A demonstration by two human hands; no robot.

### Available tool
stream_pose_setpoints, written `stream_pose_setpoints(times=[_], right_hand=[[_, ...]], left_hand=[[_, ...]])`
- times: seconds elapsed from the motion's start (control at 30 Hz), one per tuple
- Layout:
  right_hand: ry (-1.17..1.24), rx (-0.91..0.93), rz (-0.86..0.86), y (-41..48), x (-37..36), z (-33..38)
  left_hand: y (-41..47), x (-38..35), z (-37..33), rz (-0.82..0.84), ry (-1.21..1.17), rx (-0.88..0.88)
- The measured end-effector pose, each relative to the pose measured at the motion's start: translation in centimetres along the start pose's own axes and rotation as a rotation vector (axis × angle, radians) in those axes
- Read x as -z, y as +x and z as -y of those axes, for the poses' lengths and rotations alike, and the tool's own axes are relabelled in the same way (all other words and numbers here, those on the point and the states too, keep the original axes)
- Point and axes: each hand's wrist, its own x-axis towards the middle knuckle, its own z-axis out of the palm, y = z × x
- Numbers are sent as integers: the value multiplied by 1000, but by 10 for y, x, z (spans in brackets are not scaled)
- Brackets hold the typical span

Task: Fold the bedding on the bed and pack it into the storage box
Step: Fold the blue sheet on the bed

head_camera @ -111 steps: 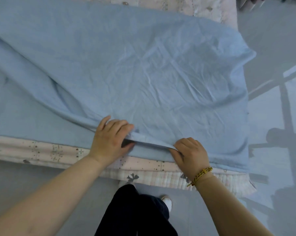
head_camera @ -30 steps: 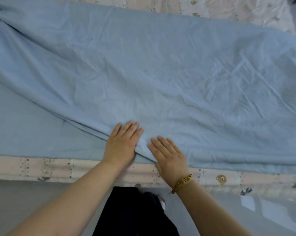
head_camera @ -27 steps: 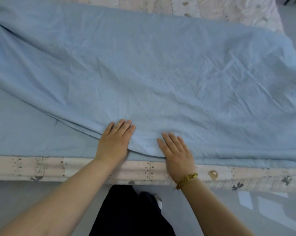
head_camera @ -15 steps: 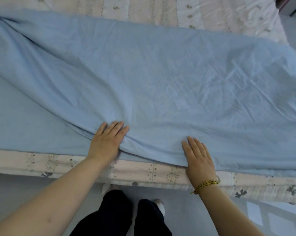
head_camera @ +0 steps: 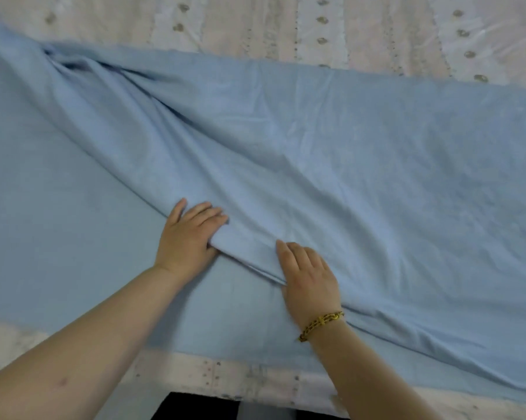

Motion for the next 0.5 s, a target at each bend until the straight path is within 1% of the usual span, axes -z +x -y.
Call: stream_pose_setpoints(times=[0.07, 0.1, 0.13, 0.17, 0.23, 0.3, 0.33, 0.4, 0.5], right_hand=[[-1, -13, 4, 27, -18, 31], [-13, -14, 4, 36, -24, 41], [-19, -16, 8, 47, -28, 52], [-15, -7, -8, 55, -33, 60], [0, 6, -21, 67, -39, 70], [27, 23, -37, 74, -44, 81], [43, 28, -40, 76, -45, 85], [60, 37, -33, 77, -46, 86], [60, 62, -26, 79, -41, 89]], left_hand=[[-4, 4, 38, 17, -97, 35], [-7, 8, 49, -9, -176, 83], [-9, 12, 61, -52, -269, 169], [-10, 18, 70, -86, -405, 287], [-9, 32, 81, -130, -708, 597], [-2, 39, 102, -200, -980, 990], [4, 39, 114, -232, -1119, 1146], [18, 39, 135, -329, -1379, 1266], [46, 46, 161, -376, -1673, 1374]])
